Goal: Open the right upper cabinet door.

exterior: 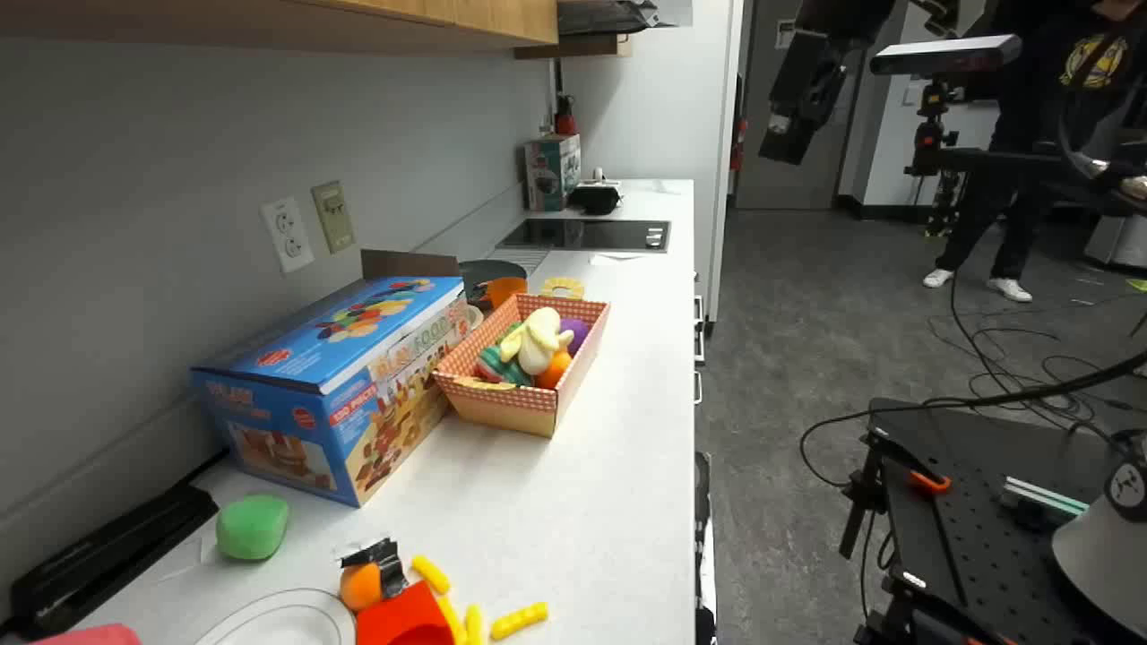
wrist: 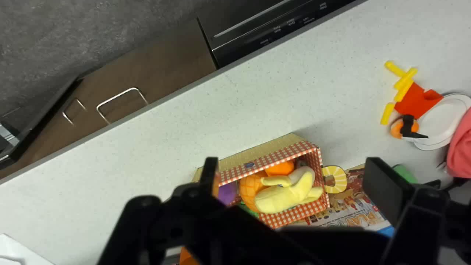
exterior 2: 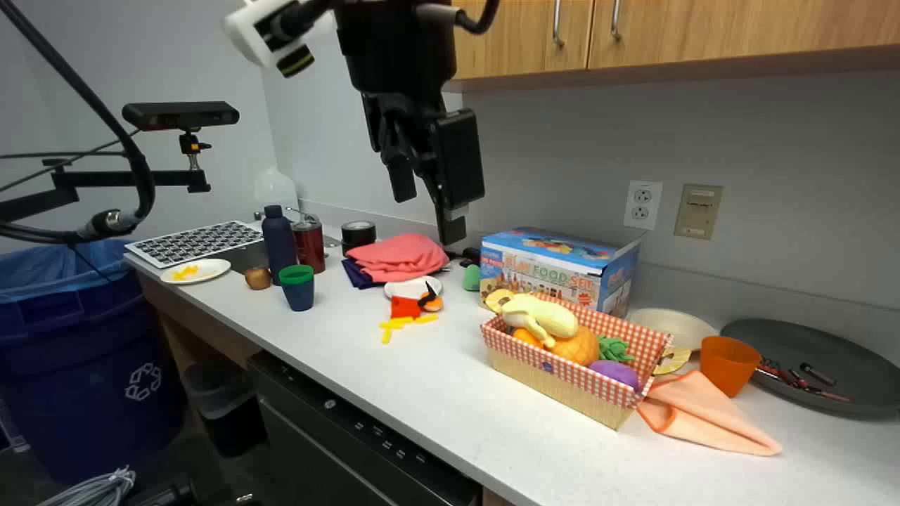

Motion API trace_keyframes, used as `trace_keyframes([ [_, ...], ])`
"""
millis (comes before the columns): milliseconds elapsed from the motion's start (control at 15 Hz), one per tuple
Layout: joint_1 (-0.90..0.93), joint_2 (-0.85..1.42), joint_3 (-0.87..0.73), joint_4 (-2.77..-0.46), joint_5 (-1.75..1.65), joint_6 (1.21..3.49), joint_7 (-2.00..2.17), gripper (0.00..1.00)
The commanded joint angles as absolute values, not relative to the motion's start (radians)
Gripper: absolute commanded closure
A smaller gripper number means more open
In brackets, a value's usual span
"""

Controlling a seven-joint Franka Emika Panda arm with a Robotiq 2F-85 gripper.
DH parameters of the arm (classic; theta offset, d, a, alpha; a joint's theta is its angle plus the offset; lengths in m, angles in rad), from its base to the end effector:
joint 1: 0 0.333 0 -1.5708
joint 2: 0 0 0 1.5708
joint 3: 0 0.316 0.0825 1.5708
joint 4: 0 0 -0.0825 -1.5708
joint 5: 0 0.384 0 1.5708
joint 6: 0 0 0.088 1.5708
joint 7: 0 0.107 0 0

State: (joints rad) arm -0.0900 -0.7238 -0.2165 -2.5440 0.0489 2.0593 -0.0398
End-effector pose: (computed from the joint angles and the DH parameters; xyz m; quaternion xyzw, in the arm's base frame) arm 0.3406 -0.1133 0.5208 -0.9816 0.1223 -0.1249 0.0761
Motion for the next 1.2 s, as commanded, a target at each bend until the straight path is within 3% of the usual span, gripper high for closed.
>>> trace_keyframes([
  [0,-0.109,-0.719,-0.202,-2.541,0.062,2.055,-0.051,0.00],
  [1133,-0.101,-0.716,-0.205,-2.544,0.060,2.127,-0.087,0.00],
])
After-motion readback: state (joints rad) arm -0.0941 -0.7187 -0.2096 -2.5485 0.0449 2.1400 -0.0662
